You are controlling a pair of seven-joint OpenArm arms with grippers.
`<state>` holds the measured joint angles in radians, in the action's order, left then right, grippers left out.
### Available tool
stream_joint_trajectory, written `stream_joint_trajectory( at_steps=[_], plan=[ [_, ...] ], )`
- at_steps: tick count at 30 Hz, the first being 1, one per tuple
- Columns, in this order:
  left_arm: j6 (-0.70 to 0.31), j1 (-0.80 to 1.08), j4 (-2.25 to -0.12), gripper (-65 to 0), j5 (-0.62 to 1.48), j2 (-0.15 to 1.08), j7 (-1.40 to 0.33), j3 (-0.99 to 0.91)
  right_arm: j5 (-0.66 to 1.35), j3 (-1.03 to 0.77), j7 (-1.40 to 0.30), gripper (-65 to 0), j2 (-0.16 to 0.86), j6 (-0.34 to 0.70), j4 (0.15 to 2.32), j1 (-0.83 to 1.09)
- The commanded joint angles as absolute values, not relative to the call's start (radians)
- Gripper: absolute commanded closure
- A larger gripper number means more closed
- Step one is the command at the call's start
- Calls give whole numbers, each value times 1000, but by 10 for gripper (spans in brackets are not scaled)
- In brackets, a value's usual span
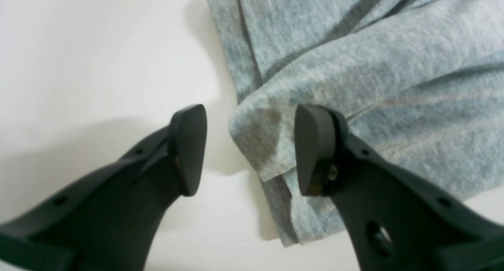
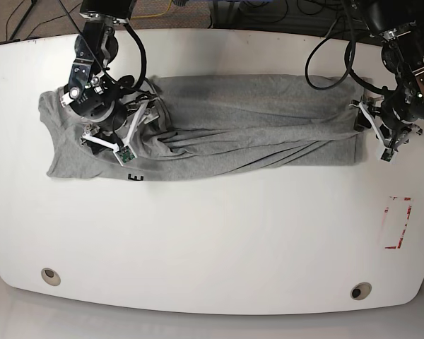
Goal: Layout the t-shirt on the table in an organized manner, then fold the t-shirt properly
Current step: 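Grasp the shirt fabric near the shoulder with the right gripper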
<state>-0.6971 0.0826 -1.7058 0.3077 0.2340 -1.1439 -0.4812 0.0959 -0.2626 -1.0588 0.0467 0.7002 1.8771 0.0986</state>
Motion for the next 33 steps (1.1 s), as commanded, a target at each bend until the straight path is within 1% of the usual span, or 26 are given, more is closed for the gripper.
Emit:
stream_joint_trajectory(
  at_steps=[1, 4, 10, 14, 17, 19, 29, 33],
  plan=[
    [-698, 70, -1719, -332, 315, 248, -1129, -484, 101, -266, -1033, -474, 51, 698, 1845, 67],
    [-698, 70, -1719, -332, 315, 248, -1129, -484, 101, -266, -1004, -420, 51, 698, 1790, 58],
    [-698, 71, -1719, -332, 315, 249, -1129, -489, 101, -266, -934, -254, 56, 698, 1709, 56],
    [-698, 74, -1719, -332, 315, 249, -1129, -489, 101, -266, -926, -152, 58, 698, 1693, 59],
    [-698, 76, -1721, -332, 315, 249, -1129, -489, 101, -266, -926, -97, 58, 698, 1712, 65],
    [-698, 76, -1721, -332, 315, 249, -1129, -490, 101, -266, -926, -86, 58, 698, 1733, 81],
    [-698, 77, -1721, -332, 315, 249, -1129, -490, 101, -266, -1004, -82, 58, 698, 1903, 139],
    [-698, 77, -1721, -332, 315, 249, -1129, -490, 101, -266, -1012, -81, 59, 698, 1936, 157]
  ],
)
